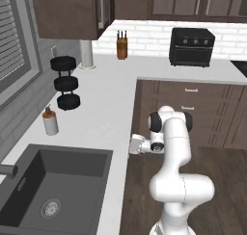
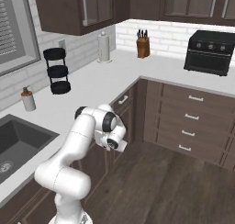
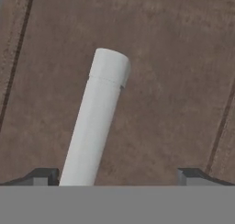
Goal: Take a straw from the drawer in front and place it inside the glass cup on the dining counter.
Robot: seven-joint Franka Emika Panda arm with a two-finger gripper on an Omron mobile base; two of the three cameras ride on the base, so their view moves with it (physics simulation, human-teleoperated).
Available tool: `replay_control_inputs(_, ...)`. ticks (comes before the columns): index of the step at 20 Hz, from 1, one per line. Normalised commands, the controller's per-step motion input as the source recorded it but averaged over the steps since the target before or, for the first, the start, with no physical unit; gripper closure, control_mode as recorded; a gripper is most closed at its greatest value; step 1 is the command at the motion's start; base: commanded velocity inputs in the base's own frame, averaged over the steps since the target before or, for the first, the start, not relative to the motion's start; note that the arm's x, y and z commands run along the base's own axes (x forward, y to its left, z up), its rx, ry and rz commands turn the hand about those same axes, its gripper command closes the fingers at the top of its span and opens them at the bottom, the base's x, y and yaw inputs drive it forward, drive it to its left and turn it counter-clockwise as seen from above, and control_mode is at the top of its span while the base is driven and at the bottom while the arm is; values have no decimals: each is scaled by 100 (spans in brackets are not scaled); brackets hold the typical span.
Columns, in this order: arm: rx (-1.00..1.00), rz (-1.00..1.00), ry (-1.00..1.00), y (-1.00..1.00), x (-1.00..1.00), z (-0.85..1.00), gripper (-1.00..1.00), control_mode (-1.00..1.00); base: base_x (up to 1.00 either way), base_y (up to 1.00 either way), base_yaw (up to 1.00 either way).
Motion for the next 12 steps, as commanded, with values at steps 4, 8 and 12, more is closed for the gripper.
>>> replay_control_inputs(4,-9,0,0,12,-1,0,100,-100,0,0,0)
replay_control_inputs(8,-12,0,0,-1,-18,0,100,-100,0,0,0)
replay_control_inputs(12,-10,0,0,-24,-28,0,100,-100,0,0,0)
